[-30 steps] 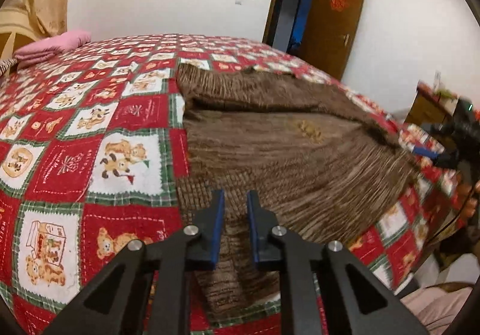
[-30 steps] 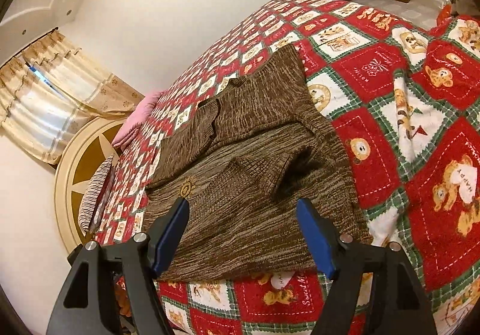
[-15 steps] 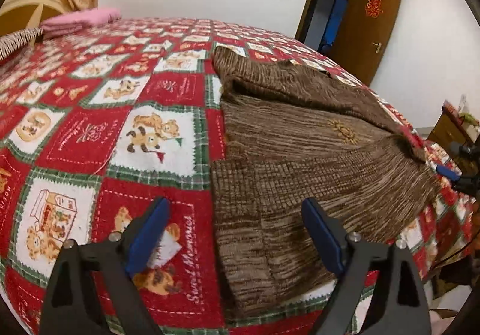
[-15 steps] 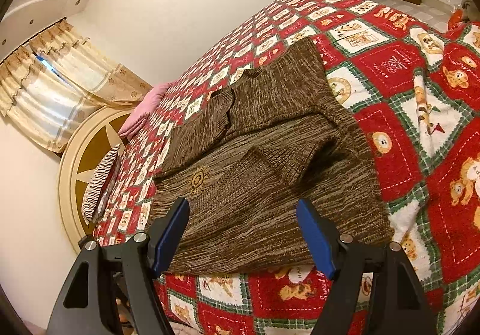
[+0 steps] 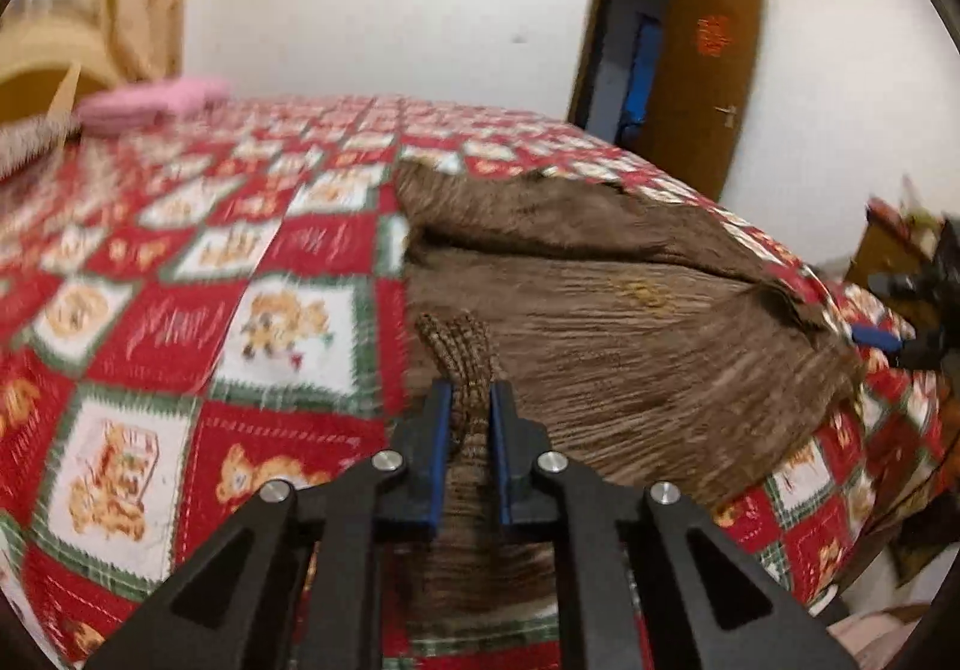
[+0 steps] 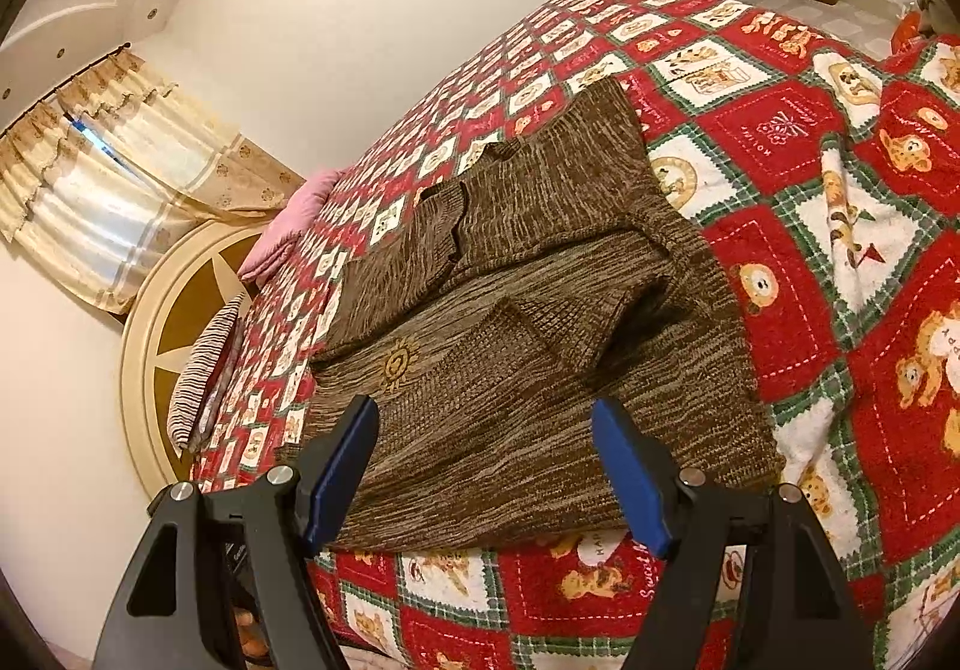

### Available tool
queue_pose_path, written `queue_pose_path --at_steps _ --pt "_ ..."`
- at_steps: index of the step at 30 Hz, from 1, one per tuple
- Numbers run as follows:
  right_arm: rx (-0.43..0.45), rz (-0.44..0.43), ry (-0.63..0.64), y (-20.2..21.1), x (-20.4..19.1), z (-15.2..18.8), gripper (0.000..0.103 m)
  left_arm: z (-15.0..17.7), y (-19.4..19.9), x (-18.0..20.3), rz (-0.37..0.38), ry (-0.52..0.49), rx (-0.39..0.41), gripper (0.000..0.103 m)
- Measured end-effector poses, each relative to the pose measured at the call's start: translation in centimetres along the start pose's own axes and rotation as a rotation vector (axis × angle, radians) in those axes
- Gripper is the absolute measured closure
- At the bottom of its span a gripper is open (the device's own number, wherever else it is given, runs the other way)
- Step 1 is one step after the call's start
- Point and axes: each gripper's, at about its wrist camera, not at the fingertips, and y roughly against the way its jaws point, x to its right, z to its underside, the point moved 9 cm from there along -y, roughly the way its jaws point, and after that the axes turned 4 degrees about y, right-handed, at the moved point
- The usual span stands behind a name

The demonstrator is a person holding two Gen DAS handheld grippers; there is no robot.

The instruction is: Fold small clothes

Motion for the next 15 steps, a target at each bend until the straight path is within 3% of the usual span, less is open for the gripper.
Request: queue_pose_path --at_steps 3,5,10,14,15 --pt "0.004 0.011 0.002 0.1 0.2 0.0 0.029 -0.3 0.7 1.9 0.035 -0.099 0.046 0.09" --pt "0.012 0.026 0.011 0.2 0.2 0.0 0.029 -0.2 0.0 2.2 0.037 -0.119 0.03 0.09" --pt "0.045 0.158 0.11 1.0 0.4 -0.7 0.029 -0.3 -3.1 0.4 0.049 0.001 -0.066 0.088" --pt "0.047 0.285 0.291 1.5 -0.1 -1.3 0.029 -0.2 -3.9 -0.1 0.076 0.072 -0.094 0.082" --pt "0.03 0.307 0.34 1.1 -0.3 -1.2 0.029 -0.1 -4.0 0.1 0.076 0.07 -0.1 0.074"
